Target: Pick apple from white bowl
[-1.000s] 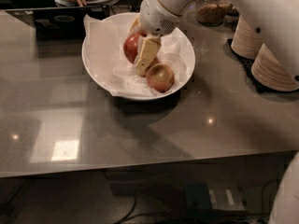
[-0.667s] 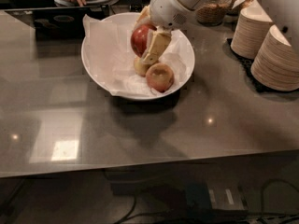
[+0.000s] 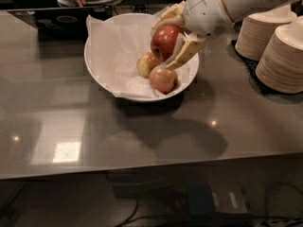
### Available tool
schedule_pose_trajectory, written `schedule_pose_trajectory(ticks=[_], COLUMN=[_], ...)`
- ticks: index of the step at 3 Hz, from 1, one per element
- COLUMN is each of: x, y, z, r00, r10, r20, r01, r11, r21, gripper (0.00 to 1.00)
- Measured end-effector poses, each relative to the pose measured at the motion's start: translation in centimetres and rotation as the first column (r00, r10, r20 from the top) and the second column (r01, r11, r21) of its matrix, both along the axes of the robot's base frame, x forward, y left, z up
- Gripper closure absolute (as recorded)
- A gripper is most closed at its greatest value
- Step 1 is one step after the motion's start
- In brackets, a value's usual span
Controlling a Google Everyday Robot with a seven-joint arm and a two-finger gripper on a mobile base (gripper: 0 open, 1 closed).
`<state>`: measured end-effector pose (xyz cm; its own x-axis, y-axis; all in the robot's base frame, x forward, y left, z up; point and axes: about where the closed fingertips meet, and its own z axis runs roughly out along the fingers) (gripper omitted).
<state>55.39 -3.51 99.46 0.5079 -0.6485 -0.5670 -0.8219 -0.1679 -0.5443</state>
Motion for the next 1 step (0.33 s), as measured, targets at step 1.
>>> schedule_pose_trajectory(ticks=[1], x=[0.0], y=[0.0], z=[0.0], r00=[1.0], r10=[0.0], r20=[0.0], r01=[0.0], r11=[1.0], r21=[0.0], gripper=[1.0])
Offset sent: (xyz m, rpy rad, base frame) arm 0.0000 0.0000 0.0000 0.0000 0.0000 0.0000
